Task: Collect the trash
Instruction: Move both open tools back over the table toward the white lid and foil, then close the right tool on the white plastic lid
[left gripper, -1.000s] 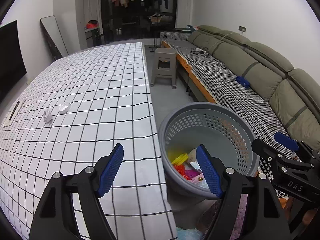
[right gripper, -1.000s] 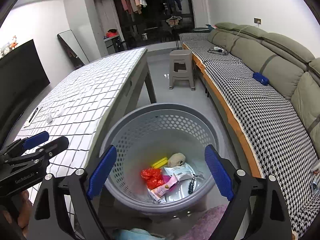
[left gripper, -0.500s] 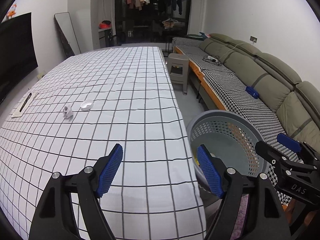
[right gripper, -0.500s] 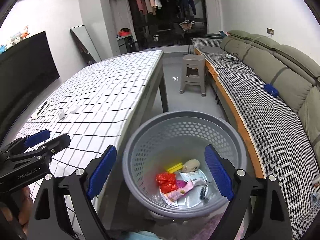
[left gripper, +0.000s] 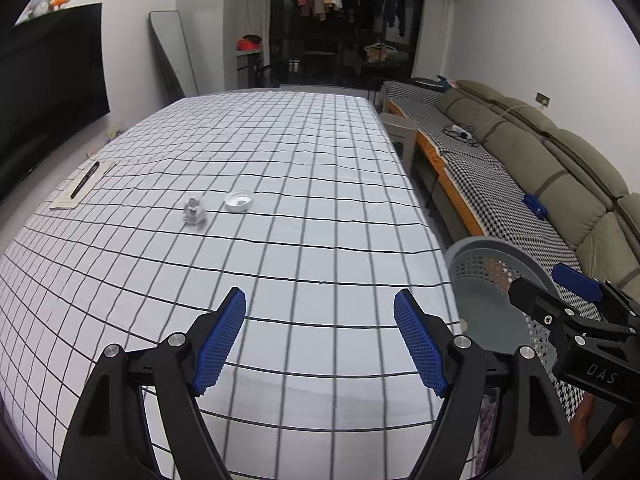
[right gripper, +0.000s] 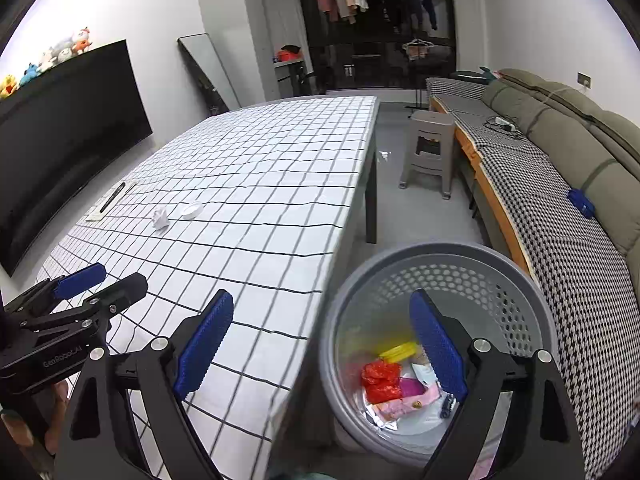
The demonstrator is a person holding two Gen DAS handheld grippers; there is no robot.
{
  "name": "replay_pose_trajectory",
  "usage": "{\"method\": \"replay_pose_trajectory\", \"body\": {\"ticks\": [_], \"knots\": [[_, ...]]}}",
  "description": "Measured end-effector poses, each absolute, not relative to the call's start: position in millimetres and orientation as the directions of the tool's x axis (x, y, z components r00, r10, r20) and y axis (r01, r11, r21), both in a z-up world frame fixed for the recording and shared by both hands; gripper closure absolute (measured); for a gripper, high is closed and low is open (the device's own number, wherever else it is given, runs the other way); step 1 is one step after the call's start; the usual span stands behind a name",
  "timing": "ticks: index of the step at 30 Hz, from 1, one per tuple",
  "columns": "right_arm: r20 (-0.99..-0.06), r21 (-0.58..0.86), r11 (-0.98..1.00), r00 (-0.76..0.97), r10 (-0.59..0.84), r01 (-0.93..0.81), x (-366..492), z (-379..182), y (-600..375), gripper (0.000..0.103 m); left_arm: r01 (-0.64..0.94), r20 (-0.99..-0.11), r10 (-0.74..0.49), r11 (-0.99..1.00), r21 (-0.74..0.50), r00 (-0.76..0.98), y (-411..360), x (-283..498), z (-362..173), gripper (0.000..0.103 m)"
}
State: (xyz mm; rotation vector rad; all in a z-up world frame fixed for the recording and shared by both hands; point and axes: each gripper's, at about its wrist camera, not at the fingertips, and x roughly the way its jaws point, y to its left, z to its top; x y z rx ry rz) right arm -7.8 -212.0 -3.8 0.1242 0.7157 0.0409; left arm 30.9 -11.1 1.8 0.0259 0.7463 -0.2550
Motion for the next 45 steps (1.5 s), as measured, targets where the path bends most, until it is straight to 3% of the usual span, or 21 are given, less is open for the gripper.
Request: {"method": "replay_pose_trajectory", "body": {"ticks": [32, 45], "knots": [[-0.681, 0.161, 0.967, 0.687, 0.254, -0.197, 87.2, -9.5, -118.8, 0.018, 0.031, -0.686, -0.064, 0.998, -0.06, 0.725, 87.8, 75.2, -7.4, 0.028], [-0.75, 0.136, 0.947, 0.594, 0.291, -0.292, 154.6, -32.2, -69.7, 0.018, -0.068, -0.706, 0.016, 0.997, -0.045, 0.709, 127.8, 101.9, -23.7, 0.028]]}}
